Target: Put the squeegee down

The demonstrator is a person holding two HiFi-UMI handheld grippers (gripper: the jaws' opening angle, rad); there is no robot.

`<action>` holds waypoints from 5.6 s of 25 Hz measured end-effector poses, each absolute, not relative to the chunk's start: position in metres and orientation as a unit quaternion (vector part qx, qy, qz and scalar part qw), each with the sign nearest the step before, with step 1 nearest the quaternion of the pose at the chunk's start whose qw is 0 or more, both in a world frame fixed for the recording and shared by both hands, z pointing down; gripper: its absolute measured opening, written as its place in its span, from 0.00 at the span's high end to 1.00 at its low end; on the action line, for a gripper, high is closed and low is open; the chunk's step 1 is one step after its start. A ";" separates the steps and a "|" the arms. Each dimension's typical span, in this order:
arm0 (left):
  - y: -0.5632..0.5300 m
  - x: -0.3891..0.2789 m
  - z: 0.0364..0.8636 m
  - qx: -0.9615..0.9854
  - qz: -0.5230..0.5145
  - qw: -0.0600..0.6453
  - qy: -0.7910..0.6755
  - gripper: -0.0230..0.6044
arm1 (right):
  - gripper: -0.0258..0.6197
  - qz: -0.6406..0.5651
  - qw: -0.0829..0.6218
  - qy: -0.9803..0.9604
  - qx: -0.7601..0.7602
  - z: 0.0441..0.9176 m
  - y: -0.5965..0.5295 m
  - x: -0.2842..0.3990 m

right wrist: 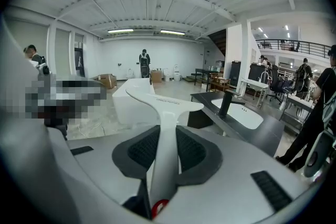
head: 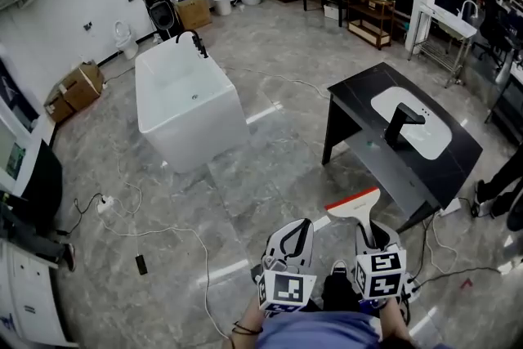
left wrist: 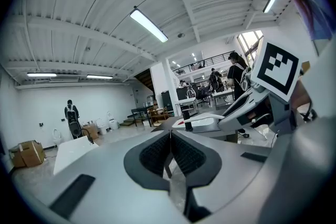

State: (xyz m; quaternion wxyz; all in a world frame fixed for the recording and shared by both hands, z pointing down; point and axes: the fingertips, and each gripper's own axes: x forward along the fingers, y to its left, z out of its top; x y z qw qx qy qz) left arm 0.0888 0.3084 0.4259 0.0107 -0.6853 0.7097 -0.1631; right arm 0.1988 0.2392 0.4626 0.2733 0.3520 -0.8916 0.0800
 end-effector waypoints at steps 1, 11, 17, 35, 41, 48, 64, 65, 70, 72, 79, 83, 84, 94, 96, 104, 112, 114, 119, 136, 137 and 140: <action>0.306 0.085 0.427 -0.685 -0.161 0.008 0.711 0.93 | 0.81 0.077 0.275 -0.892 0.351 0.463 0.237 0.195; 0.245 0.045 0.444 -0.671 -0.165 -0.008 0.723 0.93 | 0.81 0.058 0.286 -0.896 0.336 0.474 0.168 0.152; 0.166 0.015 0.442 -0.660 -0.164 -0.014 0.733 0.93 | 0.81 0.051 0.293 -0.902 0.314 0.477 0.089 0.117; -0.031 -0.010 0.440 -0.666 -0.191 -0.005 0.721 0.93 | 0.82 0.059 0.279 -0.905 0.317 0.482 -0.106 0.081; -0.057 -0.003 0.435 -0.670 -0.199 0.001 0.715 0.93 | 0.82 0.070 0.270 -0.903 0.326 0.479 -0.133 0.088; -0.084 0.003 0.436 -0.685 -0.208 0.005 0.698 0.93 | 0.82 0.080 0.259 -0.900 0.341 0.479 -0.159 0.091; -0.224 -0.072 0.451 -0.753 -0.220 0.021 0.619 0.93 | 0.82 0.100 0.263 -0.857 0.431 0.496 -0.279 0.036; -0.235 -0.078 0.449 -0.759 -0.218 0.023 0.613 0.93 | 0.82 0.102 0.266 -0.853 0.438 0.495 -0.288 0.030; -0.289 -0.100 0.448 -0.788 -0.212 0.028 0.577 0.93 | 0.82 0.112 0.277 -0.830 0.471 0.498 -0.333 0.009; -0.307 -0.105 0.452 -0.800 -0.211 0.028 0.561 0.93 | 0.82 0.120 0.283 -0.818 0.486 0.505 -0.347 0.006; -0.359 -0.110 0.463 -0.833 -0.202 0.031 0.514 0.93 | 0.82 0.153 0.295 -0.785 0.523 0.527 -0.382 0.004; -0.378 -0.108 0.465 -0.848 -0.195 0.031 0.491 0.93 | 0.82 0.166 0.301 -0.772 0.535 0.543 -0.399 0.004; -0.383 -0.108 0.465 -0.852 -0.193 0.031 0.487 0.93 | 0.82 0.172 0.301 -0.770 0.536 0.548 -0.403 0.004; -0.411 -0.110 0.466 -0.867 -0.182 0.030 0.463 0.93 | 0.82 0.188 0.308 -0.755 0.547 0.597 -0.455 0.001; -0.414 -0.110 0.467 -0.868 -0.180 0.025 0.462 0.93 | 0.82 0.196 0.308 -0.751 0.549 0.607 -0.465 0.001; -0.426 -0.105 0.467 -0.871 -0.180 0.025 0.456 0.93 | 0.82 0.192 0.349 -0.732 0.553 0.653 -0.487 0.011; -0.430 -0.097 0.472 -0.873 -0.185 0.021 0.452 0.93 | 0.82 0.176 0.389 -0.728 0.537 0.673 -0.498 0.012; -0.430 -0.096 0.474 -0.873 -0.186 0.019 0.451 0.93 | 0.82 0.178 0.397 -0.731 0.525 0.680 -0.499 0.009; -0.431 -0.094 0.477 -0.871 -0.188 0.014 0.454 0.93 | 0.69 0.233 0.395 -0.739 0.493 0.692 -0.488 0.006; -0.423 -0.093 0.484 -0.873 -0.194 0.006 0.447 0.93 | 0.57 0.304 0.275 -0.749 0.520 0.641 -0.466 0.014; -0.423 -0.094 0.485 -0.873 -0.194 0.005 0.447 0.93 | 0.57 0.307 0.264 -0.752 0.520 0.635 -0.462 0.013; -0.420 -0.097 0.486 -0.873 -0.193 0.003 0.448 0.93 | 0.57 0.309 0.231 -0.760 0.523 0.615 -0.451 0.010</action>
